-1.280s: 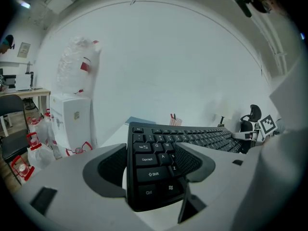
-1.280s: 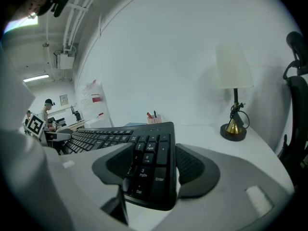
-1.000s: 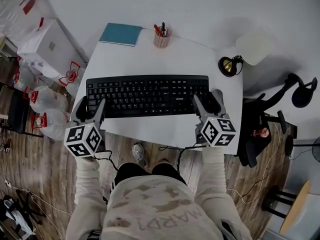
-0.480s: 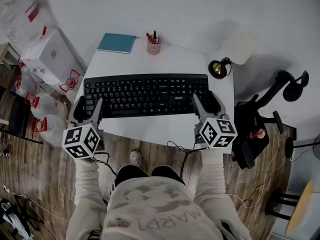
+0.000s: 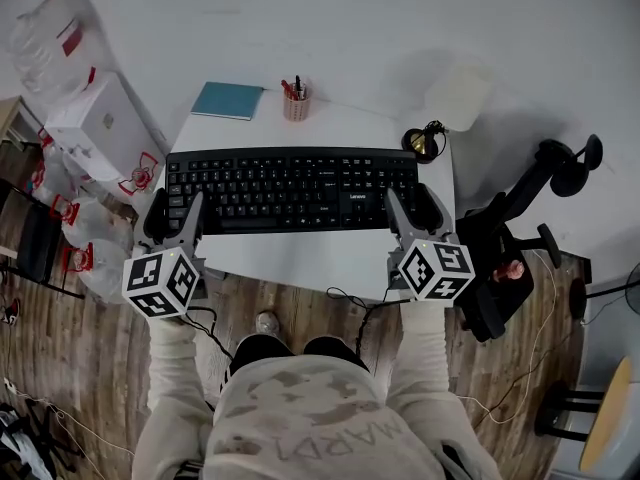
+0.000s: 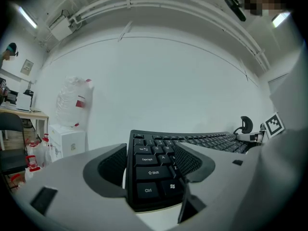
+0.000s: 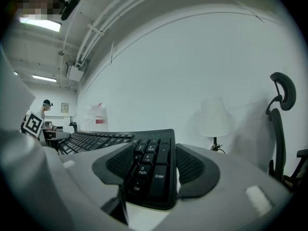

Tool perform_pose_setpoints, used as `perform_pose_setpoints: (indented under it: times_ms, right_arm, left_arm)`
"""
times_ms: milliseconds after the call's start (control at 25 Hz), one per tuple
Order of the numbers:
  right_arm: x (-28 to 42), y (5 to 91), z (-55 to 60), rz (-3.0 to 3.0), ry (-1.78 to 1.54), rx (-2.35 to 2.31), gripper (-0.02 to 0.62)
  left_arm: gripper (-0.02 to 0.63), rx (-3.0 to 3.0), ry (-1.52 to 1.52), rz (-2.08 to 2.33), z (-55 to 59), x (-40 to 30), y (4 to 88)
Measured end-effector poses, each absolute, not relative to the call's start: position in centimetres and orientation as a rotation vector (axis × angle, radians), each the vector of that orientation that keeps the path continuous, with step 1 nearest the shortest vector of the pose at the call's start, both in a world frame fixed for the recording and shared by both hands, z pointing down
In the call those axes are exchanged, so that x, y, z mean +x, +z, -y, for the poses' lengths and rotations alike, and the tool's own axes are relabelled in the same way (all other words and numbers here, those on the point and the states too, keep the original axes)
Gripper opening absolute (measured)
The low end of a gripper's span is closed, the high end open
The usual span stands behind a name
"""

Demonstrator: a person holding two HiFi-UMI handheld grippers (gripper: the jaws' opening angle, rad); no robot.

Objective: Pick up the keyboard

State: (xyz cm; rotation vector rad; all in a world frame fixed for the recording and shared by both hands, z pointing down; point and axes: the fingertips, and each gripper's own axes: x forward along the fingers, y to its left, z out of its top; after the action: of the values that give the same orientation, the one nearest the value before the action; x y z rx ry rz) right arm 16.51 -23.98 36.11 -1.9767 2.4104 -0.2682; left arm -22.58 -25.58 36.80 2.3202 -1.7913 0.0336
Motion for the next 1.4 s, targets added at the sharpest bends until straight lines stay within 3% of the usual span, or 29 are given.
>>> perform_pose_setpoints:
  times_ms: [400, 1400]
  right_arm:
    - [23.7, 32.5, 18.4, -2.331, -0.176, -1.983, 0.284]
    - [23.1, 29.3, 16.8, -2.294, -0.064, -1.979, 0.282]
  left_arm:
    - [0.316, 2.394, -0.050, 1.793, 21.4, -15.5, 32.6]
    - [0.313, 2.440, -0.145, 1.819, 20.3, -16.0, 29.7]
